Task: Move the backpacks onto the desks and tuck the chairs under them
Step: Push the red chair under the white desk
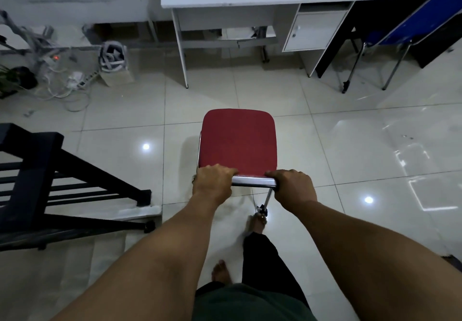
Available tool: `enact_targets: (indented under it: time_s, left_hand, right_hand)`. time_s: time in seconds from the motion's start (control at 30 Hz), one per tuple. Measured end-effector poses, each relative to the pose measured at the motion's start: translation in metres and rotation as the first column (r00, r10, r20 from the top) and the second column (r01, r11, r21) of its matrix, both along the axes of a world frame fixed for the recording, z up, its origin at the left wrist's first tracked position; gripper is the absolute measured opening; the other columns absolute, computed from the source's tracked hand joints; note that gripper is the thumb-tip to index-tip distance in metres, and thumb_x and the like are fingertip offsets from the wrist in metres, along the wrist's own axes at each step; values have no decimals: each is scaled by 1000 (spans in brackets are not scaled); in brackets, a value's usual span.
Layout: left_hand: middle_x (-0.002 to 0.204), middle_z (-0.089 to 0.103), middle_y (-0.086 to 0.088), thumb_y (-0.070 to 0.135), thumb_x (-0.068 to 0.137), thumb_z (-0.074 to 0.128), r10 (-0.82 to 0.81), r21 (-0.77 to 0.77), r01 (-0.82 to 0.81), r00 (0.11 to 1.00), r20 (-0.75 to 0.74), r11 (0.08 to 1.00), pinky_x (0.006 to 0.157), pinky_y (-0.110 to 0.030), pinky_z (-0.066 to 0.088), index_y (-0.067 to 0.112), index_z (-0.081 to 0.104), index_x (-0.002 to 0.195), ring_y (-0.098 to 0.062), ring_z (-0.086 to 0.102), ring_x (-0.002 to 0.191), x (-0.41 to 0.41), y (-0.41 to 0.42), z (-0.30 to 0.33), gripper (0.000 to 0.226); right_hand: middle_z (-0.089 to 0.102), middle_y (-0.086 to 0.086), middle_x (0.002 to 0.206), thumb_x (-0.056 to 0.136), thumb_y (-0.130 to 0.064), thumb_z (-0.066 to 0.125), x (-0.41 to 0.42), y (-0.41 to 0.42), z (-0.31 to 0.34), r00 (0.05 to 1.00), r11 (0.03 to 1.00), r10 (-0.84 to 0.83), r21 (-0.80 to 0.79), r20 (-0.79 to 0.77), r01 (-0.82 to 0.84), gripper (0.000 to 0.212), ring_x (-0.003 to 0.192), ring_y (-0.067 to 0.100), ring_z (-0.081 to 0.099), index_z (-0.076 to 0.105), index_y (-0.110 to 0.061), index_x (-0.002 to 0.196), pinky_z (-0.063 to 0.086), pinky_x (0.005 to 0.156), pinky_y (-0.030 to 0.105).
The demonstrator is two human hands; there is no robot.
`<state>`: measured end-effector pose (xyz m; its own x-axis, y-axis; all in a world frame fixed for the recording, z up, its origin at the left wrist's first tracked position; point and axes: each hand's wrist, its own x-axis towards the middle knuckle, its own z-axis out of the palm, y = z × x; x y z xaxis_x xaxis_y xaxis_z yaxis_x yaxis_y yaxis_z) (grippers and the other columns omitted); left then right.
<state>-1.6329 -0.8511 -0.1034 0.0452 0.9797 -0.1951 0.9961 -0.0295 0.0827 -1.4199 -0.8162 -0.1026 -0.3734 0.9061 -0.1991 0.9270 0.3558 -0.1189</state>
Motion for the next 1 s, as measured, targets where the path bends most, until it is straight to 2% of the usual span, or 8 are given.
enact_targets:
  time_s: [0.13, 0.3, 0.47, 0.7, 1.0]
  left_hand:
    - [88, 73, 1, 16, 73, 66, 5, -3, -5, 1000, 5, 1000, 73, -38, 58, 38, 67, 111, -26, 70, 81, -3, 22, 1, 44]
    - [87, 73, 0, 14, 74, 67, -2, 7, 2, 1000, 14, 1000, 72, -40, 58, 39, 66, 113, -28, 70, 81, -1, 59, 0, 47]
    - [84, 73, 1, 15, 74, 68, -6, 15, 6, 1000, 3, 1000, 69, -40, 59, 38, 68, 112, -27, 70, 77, -1, 95, 3, 44]
    - [83, 73, 2, 19, 74, 71, 32, 9, -32, 999, -18, 999, 69, -37, 58, 39, 68, 113, -25, 70, 74, 4, 153, 3, 44]
    - [90, 74, 4, 24, 75, 73, 102, 34, -101, 994, -27, 994, 71, -36, 58, 43, 65, 119, -23, 70, 80, 7, 235, 2, 48]
  right_hand:
    - [75, -3, 91, 77, -11, 67, -3, 22, 2, 1000, 1000, 2, 19, -4, -2, 47, 81, 26, 68, 69, -38, 116, 55, 69, 36]
    - [75, -3, 95, 76, -9, 66, -4, 61, 3, 1000, 1000, -4, 3, 7, 4, 51, 83, 25, 68, 68, -39, 118, 54, 69, 34]
    - [73, -7, 91, 78, -11, 64, -4, 100, 2, 999, 1000, 15, 4, 34, -15, 49, 79, 23, 65, 67, -41, 116, 40, 61, 27]
    - [74, -8, 97, 76, -8, 66, 0, 161, 5, 998, 998, 58, 3, 5, -58, 51, 83, 23, 68, 67, -38, 117, 50, 67, 30]
    - [74, -6, 96, 79, -11, 69, 0, 248, 4, 994, 994, 107, 24, -18, -107, 47, 83, 22, 68, 68, -36, 119, 47, 67, 29]
